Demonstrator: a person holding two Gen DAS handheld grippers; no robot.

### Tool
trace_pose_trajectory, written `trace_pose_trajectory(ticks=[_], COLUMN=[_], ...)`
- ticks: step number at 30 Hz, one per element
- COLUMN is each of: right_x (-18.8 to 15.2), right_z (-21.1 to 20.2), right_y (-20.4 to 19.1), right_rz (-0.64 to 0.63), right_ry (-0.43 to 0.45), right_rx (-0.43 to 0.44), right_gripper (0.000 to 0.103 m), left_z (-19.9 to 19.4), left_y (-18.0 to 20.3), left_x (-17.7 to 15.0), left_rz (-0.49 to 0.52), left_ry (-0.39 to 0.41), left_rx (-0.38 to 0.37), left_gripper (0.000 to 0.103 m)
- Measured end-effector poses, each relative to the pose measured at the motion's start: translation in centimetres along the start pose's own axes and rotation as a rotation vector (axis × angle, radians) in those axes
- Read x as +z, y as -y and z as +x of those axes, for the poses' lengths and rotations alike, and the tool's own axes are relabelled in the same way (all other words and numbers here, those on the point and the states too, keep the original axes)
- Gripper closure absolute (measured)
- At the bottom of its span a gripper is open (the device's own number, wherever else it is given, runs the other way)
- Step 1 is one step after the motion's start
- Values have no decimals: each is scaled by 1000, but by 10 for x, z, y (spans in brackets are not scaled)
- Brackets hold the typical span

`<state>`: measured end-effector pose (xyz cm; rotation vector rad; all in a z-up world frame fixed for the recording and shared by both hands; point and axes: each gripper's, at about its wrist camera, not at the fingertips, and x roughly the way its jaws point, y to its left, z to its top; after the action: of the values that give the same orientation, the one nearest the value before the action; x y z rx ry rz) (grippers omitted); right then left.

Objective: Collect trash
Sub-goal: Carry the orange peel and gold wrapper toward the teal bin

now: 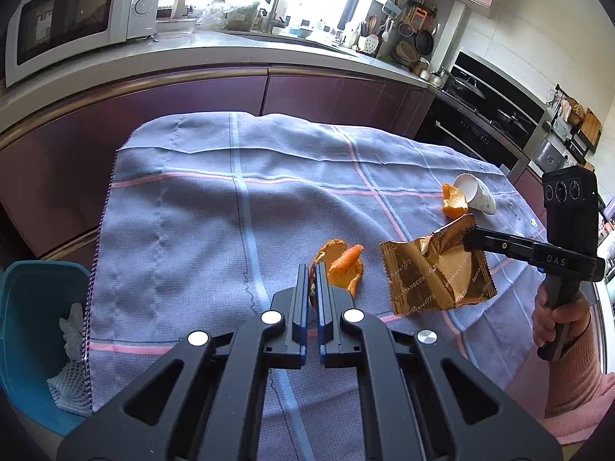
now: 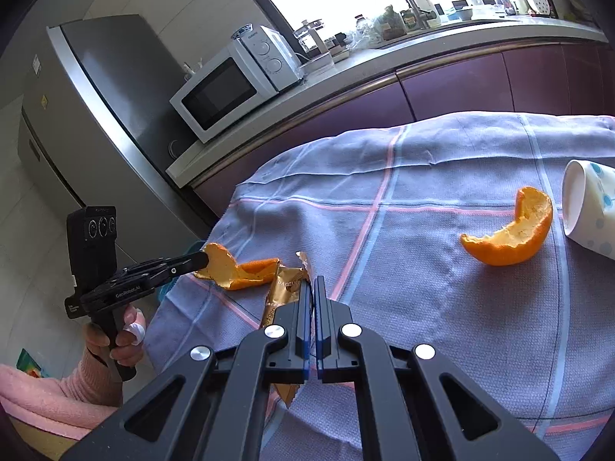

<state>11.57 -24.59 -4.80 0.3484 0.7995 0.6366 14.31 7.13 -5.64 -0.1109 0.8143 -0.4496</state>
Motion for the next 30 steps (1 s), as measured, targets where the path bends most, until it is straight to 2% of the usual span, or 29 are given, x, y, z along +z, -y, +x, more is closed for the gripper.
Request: trace_pose_trajectory(ticks=[1, 2, 6, 9, 13, 14, 15, 17, 23, 30], right_x=[0, 0, -1, -3, -2, -2, -3, -2, 2, 11], right_z=[1, 3, 7, 9, 8, 8, 8, 7, 5, 4], right_y=[-1, -2, -2, -4, -5, -5, -5, -7, -18, -38], right_rz=[-1, 0, 11, 14, 15, 16, 18, 17, -6, -46], right_ry=[-1, -3, -10, -13, -10, -8, -5, -1, 18, 43], right_rx=[1, -1, 2, -1, -4, -4, -4, -2, 6, 35], right_gripper=[101, 101, 101, 101, 101, 101, 101, 102, 101, 101], left_z=[1, 2, 15, 24, 26, 26, 26, 25, 8, -38], left_y=[-2, -4, -7, -11, -13, -14, -15, -14, -9, -11], left_x=[-2, -4, -14, -17, -13, -12, -11, -10, -8, -3], left_rz=[-1, -1, 2, -11, -36, -43, -44, -49, -36, -14], left_ry=[-15, -32, -71, -89, -80, -77, -75, -72, -25, 61], left_rx=[-14, -33, -19, -31, -55, -53, -48, -37, -31, -2], left_gripper=[99, 94, 76, 76, 76, 82, 93, 99, 99, 99])
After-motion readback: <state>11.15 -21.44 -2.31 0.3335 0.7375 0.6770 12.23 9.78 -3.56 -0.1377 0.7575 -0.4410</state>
